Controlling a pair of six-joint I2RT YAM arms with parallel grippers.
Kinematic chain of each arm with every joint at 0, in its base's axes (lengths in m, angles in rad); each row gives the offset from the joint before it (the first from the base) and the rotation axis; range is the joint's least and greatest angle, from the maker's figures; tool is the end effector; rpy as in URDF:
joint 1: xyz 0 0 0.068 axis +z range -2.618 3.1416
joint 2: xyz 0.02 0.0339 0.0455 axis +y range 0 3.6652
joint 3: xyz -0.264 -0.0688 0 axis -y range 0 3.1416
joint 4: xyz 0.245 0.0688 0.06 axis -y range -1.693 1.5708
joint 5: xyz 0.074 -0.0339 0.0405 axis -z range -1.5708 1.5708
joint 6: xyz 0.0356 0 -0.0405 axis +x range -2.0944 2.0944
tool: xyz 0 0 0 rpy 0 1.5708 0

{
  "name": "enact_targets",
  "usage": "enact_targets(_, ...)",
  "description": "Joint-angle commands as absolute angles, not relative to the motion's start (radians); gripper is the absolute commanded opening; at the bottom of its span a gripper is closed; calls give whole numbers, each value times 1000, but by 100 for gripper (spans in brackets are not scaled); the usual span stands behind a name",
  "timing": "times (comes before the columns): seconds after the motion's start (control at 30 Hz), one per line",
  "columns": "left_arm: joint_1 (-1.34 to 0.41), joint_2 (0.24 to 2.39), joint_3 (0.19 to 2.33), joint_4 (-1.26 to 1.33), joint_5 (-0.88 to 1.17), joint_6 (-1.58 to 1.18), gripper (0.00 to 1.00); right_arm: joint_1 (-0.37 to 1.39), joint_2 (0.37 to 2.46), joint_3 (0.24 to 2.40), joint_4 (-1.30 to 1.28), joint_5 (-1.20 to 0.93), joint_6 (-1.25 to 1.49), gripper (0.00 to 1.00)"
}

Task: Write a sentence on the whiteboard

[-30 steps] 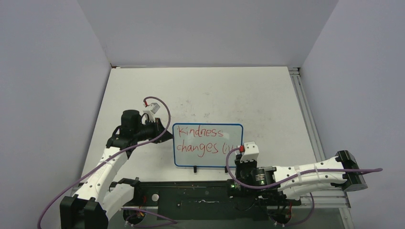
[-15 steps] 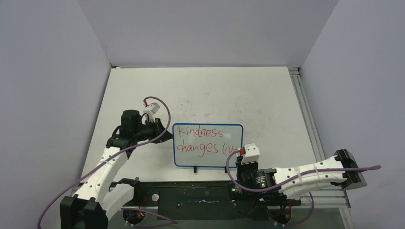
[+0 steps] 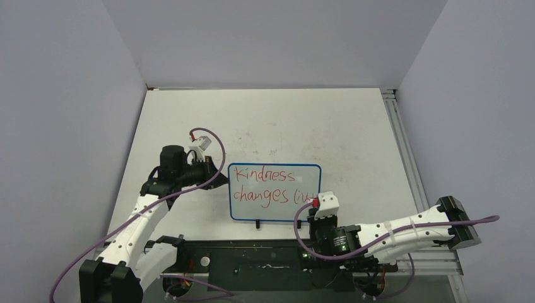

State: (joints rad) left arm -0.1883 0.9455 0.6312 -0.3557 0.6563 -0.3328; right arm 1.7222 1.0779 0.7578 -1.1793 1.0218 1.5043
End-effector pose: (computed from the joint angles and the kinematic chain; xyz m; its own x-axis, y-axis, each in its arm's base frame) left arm 0.1896 -0.0582 0.2454 -0.7785 -0.1151 -0.6170 0.3849 0.6889 -0.6142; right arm 0.0069 0.1559 0.2336 -0.5139 -0.0840 -0.8537 -0.1850 0.9826 0.0146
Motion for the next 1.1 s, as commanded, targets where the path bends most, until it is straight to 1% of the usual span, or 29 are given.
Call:
enact_targets(0.0, -193, 937, 669, -322, 671, -331, 0, 1718, 1055, 776, -1180, 1079, 1502, 5)
enact_targets(0.67, -193, 939, 668, -322, 669, -333, 0, 1619, 1013, 724, -1041, 1032, 1345, 5)
enact_targets(1.07, -193, 939, 669, -322, 669, -332, 0, 1617, 1017, 734, -1119, 1052, 1430, 5)
